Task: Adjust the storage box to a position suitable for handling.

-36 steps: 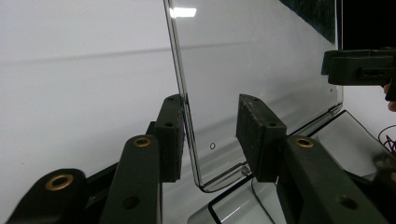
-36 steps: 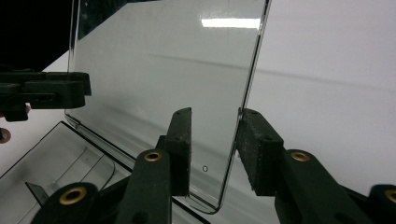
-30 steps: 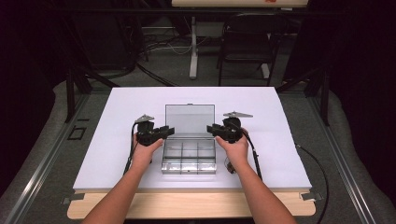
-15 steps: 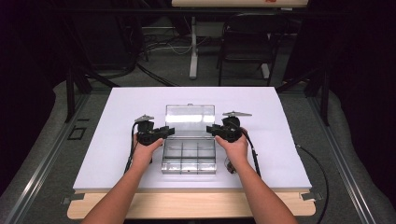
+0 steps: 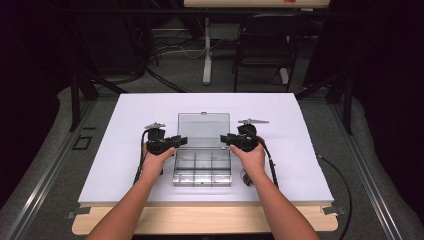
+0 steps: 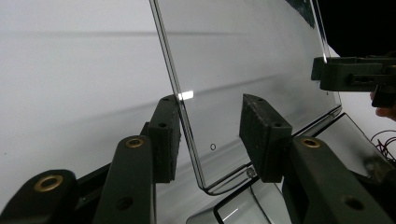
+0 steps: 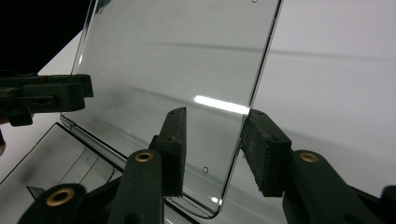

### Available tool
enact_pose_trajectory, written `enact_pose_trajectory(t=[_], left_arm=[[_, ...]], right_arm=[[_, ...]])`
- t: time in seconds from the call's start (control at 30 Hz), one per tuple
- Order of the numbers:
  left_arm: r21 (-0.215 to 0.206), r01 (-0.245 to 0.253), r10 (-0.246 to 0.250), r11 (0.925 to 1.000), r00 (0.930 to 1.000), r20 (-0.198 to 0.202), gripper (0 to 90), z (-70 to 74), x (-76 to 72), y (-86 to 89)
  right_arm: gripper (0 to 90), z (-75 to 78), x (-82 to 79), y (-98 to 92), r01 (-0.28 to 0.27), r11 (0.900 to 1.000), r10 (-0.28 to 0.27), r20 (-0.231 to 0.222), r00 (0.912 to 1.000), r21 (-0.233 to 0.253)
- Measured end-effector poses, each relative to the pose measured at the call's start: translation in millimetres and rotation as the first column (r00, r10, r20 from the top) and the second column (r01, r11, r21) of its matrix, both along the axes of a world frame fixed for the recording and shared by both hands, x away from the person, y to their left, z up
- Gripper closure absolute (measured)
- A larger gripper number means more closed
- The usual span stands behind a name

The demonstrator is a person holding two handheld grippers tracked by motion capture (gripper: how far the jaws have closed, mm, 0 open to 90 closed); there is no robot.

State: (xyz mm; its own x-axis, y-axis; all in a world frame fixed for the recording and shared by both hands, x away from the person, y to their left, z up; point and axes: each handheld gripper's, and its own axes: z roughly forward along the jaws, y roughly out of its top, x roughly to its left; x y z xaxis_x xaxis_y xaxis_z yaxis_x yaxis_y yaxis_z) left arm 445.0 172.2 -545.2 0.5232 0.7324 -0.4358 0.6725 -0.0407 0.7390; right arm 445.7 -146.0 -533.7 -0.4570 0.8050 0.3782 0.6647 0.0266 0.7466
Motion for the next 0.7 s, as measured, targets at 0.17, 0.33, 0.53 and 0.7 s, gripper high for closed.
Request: enact_pose_trajectory(t=[0.17, 0.33, 0.53, 0.7], left_arm=[[-0.011, -0.001, 0.0, 0.9999, 0.9998, -0.018, 58.4, -1.0, 1.6, 0.6], [-0.02, 0.0, -0.001, 0.9998, 0.9995, -0.032, 58.0, -2.1, 3.1, 1.2], [-0.022, -0.002, 0.001, 0.9998, 0.999, -0.045, 56.3, -3.8, 4.3, 0.9], [-0.036, -0.005, 0.003, 0.9993, 0.998, -0.062, 55.1, -5.8, 5.8, 1.1]], right_arm=[[60.3, -0.6, 1.7, -0.5, 0.001, 1.0, -0.001, -0.02, 0.9998, 0.004], [59.9, -1.6, 3.3, -0.5, 0.008, 1.0, -0.008, -0.038, 0.9992, 0.017], [58.4, -2.9, 4.8, -0.2, 0.013, 1.0, -0.011, -0.061, 0.9981, 0.021], [56.9, -4.8, 6.3, 0.0, 0.014, 0.999, -0.011, -0.081, 0.9967, 0.031]])
